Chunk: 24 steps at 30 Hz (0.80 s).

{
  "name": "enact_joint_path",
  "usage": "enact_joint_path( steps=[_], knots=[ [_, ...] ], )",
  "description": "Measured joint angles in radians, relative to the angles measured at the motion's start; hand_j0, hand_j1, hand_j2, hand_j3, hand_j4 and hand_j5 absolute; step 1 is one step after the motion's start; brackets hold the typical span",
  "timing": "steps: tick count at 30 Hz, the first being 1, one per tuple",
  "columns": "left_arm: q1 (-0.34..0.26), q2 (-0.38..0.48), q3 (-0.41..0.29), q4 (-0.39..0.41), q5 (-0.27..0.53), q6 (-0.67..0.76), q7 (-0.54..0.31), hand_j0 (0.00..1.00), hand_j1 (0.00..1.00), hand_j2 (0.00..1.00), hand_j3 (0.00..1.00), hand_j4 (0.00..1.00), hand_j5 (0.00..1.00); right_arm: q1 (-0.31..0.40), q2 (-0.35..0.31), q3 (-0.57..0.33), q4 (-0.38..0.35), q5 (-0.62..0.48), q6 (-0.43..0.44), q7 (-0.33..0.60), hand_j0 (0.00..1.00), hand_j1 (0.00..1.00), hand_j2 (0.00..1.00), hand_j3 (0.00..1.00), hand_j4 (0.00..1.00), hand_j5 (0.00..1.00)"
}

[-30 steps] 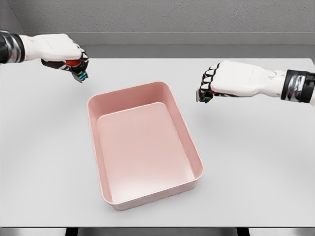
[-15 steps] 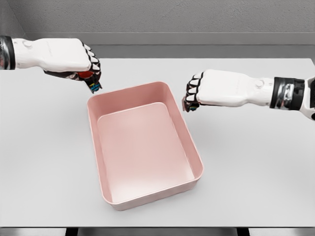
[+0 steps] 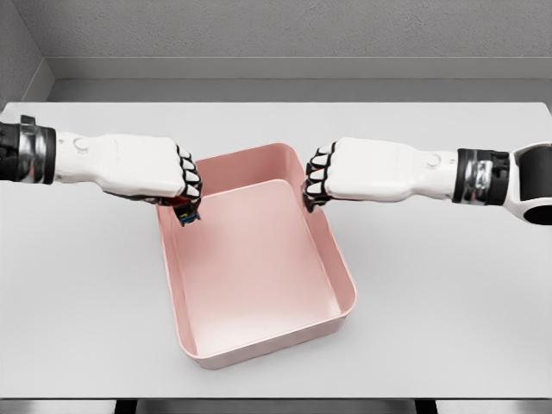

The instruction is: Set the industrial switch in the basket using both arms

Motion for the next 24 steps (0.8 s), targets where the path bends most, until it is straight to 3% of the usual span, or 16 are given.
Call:
enact_joint_path(
  steps=[4,5,6,8,15,19,24],
  knots=[
    [0.0,0.006,-0.01,-0.009,-0.001,0.0,0.0,0.56,0.56,0.56,0.56,0.56,0.56,0.0,0.01,0.001,0.0,0.0,0.0,0.0,0.47,0.47,0.47,0.47,0.47,0.47],
    [0.0,0.007,-0.012,-0.01,-0.001,0.0,0.0,0.63,0.63,0.63,0.63,0.63,0.63,0.0,0.012,0.001,0.0,0.0,0.0,0.0,0.47,0.47,0.47,0.47,0.47,0.47],
    [0.0,0.008,-0.013,-0.01,0.0,0.0,0.001,0.78,0.78,0.78,0.78,0.78,0.78,0.0,0.013,0.001,0.0,-0.001,0.0,-0.001,0.48,0.48,0.48,0.48,0.48,0.48],
    [0.0,0.009,-0.015,-0.009,0.001,0.001,0.002,0.85,0.85,0.85,0.85,0.85,0.85,0.003,0.019,0.001,0.0,-0.001,0.0,-0.001,0.49,0.49,0.49,0.49,0.49,0.49],
    [-0.003,-0.022,-0.016,-0.011,0.01,0.001,0.009,0.87,0.87,0.87,0.87,0.87,0.87,0.017,0.043,0.003,0.0,-0.002,0.0,-0.001,0.51,0.51,0.51,0.51,0.51,0.51],
    [-0.005,-0.052,-0.015,-0.011,0.023,0.001,0.01,0.98,0.98,0.98,0.98,0.98,0.98,0.018,0.047,0.005,0.0,-0.002,0.0,-0.001,0.52,0.52,0.52,0.52,0.52,0.52],
    [-0.008,-0.054,-0.012,-0.011,0.032,0.001,0.01,1.0,1.0,1.0,1.0,1.0,1.0,0.017,0.047,0.005,0.0,-0.001,0.0,-0.001,0.51,0.51,0.51,0.51,0.51,0.51]
  ],
)
